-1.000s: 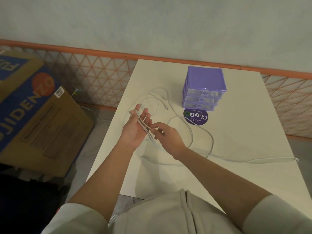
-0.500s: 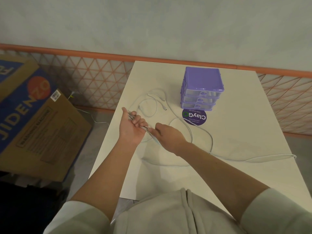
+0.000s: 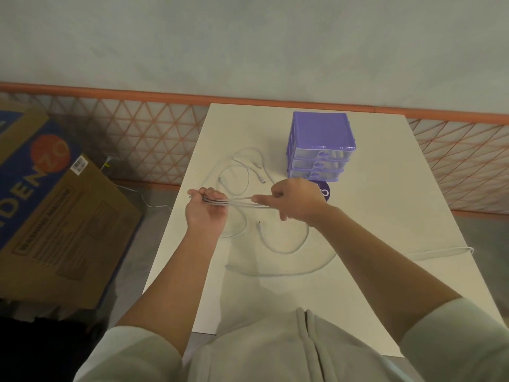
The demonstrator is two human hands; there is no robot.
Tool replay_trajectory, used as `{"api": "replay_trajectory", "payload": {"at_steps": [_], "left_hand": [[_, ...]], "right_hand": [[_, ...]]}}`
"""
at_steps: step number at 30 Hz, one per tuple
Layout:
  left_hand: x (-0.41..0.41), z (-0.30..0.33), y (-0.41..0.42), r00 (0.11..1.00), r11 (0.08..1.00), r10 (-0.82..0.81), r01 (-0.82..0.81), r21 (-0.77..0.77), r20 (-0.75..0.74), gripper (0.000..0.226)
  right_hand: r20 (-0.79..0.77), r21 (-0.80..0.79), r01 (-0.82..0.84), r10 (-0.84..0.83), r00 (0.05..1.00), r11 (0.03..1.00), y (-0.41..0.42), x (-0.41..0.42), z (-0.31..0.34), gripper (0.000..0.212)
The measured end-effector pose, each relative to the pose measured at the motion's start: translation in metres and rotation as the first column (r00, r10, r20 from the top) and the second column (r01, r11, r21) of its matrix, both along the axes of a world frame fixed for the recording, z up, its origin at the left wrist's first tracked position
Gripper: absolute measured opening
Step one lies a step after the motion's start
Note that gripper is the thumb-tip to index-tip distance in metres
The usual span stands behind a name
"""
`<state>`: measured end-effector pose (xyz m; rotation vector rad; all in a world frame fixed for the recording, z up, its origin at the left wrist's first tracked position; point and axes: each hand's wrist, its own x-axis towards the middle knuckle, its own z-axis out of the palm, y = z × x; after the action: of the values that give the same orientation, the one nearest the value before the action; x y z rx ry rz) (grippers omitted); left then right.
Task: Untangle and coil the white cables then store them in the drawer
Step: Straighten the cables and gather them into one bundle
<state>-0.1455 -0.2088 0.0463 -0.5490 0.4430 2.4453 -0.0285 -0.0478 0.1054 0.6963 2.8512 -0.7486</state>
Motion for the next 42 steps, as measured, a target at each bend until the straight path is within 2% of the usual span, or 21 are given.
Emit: {"api": "replay_trajectory", "payload": {"at_steps": [3, 4, 7, 10, 14, 18, 20, 24, 27, 29, 31, 34, 37, 38, 40, 42], "left_hand": [[-0.004, 0.002, -0.001, 0.998, 0.998, 0.054, -0.055, -0.039, -0.030, 0.066], [-0.005, 0.002, -0.002, 0.997, 0.996, 0.075, -0.076, -0.049, -0.023, 0.066], [-0.013, -0.003, -0.007, 0.995, 0.994, 0.099, -0.098, -0.043, 0.009, 0.040], [-0.020, -0.012, -0.015, 0.996, 0.992, 0.092, -0.090, -0.085, 0.014, 0.043], [-0.024, -0.013, -0.025, 0.997, 0.986, 0.082, -0.081, -0.147, -0.004, 0.061], [-0.027, -0.011, -0.024, 1.000, 0.970, 0.026, -0.029, -0.241, -0.013, 0.047], [-0.028, -0.009, -0.019, 1.000, 0.945, -0.004, -0.006, -0.328, -0.030, 0.043], [-0.026, 0.000, -0.004, 0.990, 0.840, -0.085, 0.010, -0.542, -0.115, 0.041], [-0.014, 0.015, 0.012, 0.951, 0.720, -0.220, 0.007, -0.694, -0.218, 0.042], [-0.003, 0.022, 0.026, 0.878, 0.599, -0.388, 0.009, -0.800, -0.280, 0.029], [0.011, 0.026, 0.042, 0.745, 0.492, -0.581, 0.000, -0.871, -0.328, 0.014], [0.034, 0.024, 0.069, 0.415, 0.336, -0.843, -0.087, -0.938, -0.341, 0.026], [0.061, 0.023, 0.092, 0.101, 0.201, -0.970, -0.194, -0.960, -0.223, 0.032], [0.069, 0.023, 0.097, 0.038, 0.175, -0.982, -0.195, -0.965, -0.186, 0.031], [0.080, 0.018, 0.106, -0.029, 0.125, -0.992, -0.194, -0.973, -0.122, 0.016], [0.090, 0.015, 0.113, -0.071, 0.092, -0.994, -0.204, -0.975, -0.079, 0.028]], "right_hand": [[-0.023, 0.022, 0.046, -0.046, 0.999, 0.999, 0.015, 0.012, -0.001, 0.066], [-0.032, 0.005, 0.065, -0.065, 0.997, 0.998, 0.019, 0.016, -0.003, 0.067], [-0.032, -0.130, 0.135, -0.140, 0.990, 0.982, 0.032, 0.031, -0.012, 0.071], [-0.061, -0.210, 0.185, -0.202, 0.978, 0.960, 0.047, 0.045, -0.017, 0.078], [-0.095, -0.113, 0.297, -0.308, 0.947, 0.948, 0.067, 0.063, -0.016, 0.068], [0.006, 0.061, 0.363, -0.364, 0.931, 0.930, 0.078, 0.077, -0.021, 0.066], [0.009, 0.093, 0.375, -0.378, 0.926, 0.922, 0.077, 0.081, -0.029, 0.063], [-0.173, -0.135, 0.457, -0.475, 0.863, 0.879, 0.071, 0.080, -0.037, 0.053], [-0.218, -0.288, 0.436, -0.502, 0.837, 0.853, 0.066, 0.077, -0.032, 0.041], [-0.244, -0.339, 0.423, -0.513, 0.823, 0.840, 0.064, 0.074, -0.030, 0.035], [-0.260, -0.356, 0.412, -0.512, 0.819, 0.839, 0.064, 0.071, -0.031, 0.037], [-0.259, -0.414, 0.367, -0.495, 0.830, 0.833, 0.064, 0.069, -0.032, 0.033], [-0.258, -0.460, 0.322, -0.471, 0.844, 0.828, 0.067, 0.069, -0.033, 0.036], [-0.255, -0.465, 0.310, -0.461, 0.850, 0.829, 0.068, 0.069, -0.033, 0.038], [-0.237, -0.493, 0.298, -0.456, 0.858, 0.818, 0.071, 0.071, -0.033, 0.038], [-0.229, -0.523, 0.280, -0.449, 0.864, 0.805, 0.075, 0.073, -0.031, 0.039]]}}
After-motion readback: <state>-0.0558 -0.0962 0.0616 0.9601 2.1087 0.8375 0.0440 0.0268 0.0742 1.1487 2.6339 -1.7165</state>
